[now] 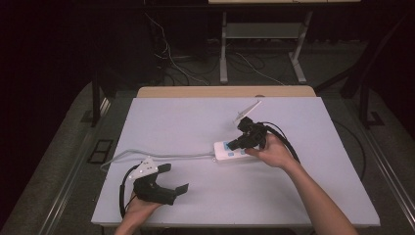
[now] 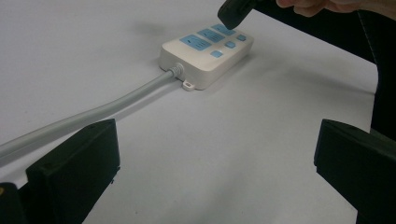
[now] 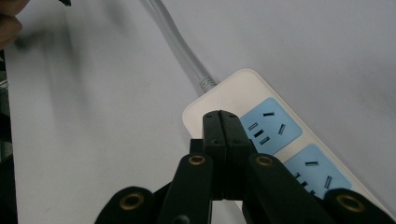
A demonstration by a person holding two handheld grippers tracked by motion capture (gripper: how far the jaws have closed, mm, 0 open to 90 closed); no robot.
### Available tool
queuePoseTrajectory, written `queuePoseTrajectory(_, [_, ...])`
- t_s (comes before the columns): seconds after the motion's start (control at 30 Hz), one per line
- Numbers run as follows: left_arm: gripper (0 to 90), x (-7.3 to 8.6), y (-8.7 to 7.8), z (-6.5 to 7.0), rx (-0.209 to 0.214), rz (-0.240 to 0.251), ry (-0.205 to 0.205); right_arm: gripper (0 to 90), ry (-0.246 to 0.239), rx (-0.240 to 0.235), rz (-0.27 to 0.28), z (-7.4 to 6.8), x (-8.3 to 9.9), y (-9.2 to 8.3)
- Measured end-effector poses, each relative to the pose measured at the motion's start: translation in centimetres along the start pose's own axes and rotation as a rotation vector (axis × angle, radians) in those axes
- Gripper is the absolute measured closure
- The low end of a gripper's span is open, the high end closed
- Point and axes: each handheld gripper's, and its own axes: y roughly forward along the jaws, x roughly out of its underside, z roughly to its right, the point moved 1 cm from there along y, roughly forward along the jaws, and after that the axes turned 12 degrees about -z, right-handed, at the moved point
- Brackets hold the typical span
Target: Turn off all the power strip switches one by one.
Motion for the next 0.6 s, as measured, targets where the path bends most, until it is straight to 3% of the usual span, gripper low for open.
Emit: queuePoseTrajectory(0.6, [0.0, 0.0, -0.1, -0.1, -0.004, 0.000, 0.001, 90.0, 0.032, -0.014, -0.031, 0.9, 0.9, 2.5])
